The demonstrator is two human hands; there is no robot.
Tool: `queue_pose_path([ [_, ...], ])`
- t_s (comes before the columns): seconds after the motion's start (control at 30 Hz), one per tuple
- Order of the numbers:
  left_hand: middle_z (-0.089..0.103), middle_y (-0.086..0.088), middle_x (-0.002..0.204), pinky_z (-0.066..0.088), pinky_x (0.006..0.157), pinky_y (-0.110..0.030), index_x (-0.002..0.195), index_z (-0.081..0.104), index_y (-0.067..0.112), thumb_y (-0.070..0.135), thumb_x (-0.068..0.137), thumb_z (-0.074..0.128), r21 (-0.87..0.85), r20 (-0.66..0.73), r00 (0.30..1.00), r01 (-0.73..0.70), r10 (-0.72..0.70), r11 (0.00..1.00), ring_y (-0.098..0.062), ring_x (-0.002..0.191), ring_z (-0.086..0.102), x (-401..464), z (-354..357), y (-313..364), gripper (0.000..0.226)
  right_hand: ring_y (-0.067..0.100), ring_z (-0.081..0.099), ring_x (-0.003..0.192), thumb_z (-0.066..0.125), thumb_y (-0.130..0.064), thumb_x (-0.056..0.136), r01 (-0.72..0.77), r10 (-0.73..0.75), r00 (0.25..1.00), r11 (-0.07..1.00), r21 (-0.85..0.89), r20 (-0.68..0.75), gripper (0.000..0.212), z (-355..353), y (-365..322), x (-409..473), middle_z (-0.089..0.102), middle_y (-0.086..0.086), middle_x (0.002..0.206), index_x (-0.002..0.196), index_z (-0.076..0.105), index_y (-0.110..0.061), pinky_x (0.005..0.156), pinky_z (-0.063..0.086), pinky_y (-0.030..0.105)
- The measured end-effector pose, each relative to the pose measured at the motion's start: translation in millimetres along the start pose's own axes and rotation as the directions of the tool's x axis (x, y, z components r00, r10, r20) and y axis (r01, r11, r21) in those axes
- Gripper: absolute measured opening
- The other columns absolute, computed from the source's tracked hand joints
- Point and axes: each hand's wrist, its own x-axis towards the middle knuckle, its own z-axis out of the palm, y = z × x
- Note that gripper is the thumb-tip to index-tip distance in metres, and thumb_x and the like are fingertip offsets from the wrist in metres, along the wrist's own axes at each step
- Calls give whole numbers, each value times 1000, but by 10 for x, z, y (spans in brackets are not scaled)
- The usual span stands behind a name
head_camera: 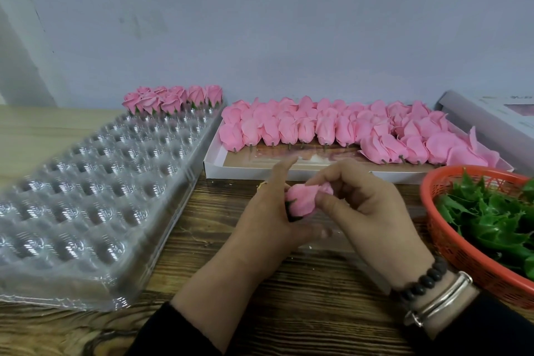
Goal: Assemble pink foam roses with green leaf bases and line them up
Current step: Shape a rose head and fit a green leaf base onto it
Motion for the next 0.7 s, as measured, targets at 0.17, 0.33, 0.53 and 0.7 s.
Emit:
queue_pose_path([
  [0.17,57,9,75,39,52,-7,79,46,29,17,66,78,66,-40,999,26,-23,998,10,61,51,0,33,8,37,14,60,74,69,-8,75,-39,36,996,999,30,78,14,-8,-40,1,64,2,79,78,68,-21,68,51,31],
  [0.33,56,10,69,38,51,-8,76,47,28,8,67,73,12,-67,998,20,-19,1000,7,58,52,1,74,16,34,7,55,85,70,-6,78,96,-67,984,980,-176,163,17,25,-52,-16,58,-7,85,82,68,-22,75,45,17],
  [0.53,59,11,57,40,50,-9,62,57,28,5,73,69,84,-33,999,13,-10,996,0,55,54,-20,66,42,29,7,56,88,58,-14,84,171,-134,974,963,-207,183,10,46,-50,-29,58,-6,87,87,67,-16,76,44,16],
  [0.7,59,11,60,41,54,-7,61,54,35,8,78,68,151,-36,998,-51,58,987,6,60,57,-19,54,79,35,0,54,87,54,-44,83,165,-143,981,971,-174,135,25,73,-74,-51,55,-15,91,103,60,-30,72,43,8],
])
